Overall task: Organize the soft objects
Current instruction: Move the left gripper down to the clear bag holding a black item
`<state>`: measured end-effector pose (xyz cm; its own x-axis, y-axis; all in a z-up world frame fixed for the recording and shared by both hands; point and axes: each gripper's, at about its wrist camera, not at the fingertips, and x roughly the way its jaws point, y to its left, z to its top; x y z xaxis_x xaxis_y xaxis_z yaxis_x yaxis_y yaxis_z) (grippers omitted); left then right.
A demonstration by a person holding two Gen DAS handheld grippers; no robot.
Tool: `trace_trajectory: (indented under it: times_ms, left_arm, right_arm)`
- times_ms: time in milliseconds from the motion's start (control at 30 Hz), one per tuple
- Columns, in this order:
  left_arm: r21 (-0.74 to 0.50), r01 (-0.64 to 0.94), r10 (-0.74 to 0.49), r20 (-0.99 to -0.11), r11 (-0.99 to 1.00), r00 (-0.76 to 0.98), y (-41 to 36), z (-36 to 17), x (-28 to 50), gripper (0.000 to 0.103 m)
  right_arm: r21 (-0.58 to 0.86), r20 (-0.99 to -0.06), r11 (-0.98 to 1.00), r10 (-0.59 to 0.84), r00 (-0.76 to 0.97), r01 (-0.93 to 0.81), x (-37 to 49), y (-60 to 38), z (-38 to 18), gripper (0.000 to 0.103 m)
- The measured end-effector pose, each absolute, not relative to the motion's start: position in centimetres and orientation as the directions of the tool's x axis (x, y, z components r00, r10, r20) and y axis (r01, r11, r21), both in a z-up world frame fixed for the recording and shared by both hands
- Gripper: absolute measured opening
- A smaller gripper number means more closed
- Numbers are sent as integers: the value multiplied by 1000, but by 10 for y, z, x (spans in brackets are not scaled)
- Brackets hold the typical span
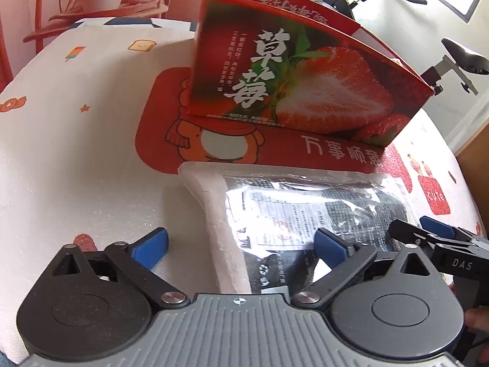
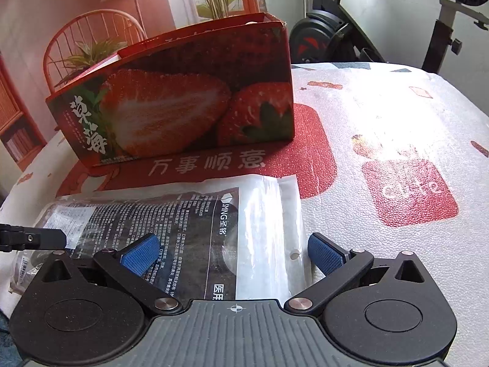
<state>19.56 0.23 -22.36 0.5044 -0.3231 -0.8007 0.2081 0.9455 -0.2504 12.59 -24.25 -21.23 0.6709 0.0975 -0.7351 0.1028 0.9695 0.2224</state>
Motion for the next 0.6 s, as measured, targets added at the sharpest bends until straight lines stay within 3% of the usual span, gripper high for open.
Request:
trace_trajectory:
  times_ms: [600]
  left_arm:
    - [-233, 233, -323, -797, 944, 511, -2, -225, 198, 103]
  right_arm:
    - [229, -753, 969, 115, 648, 93, 138, -247, -212, 103]
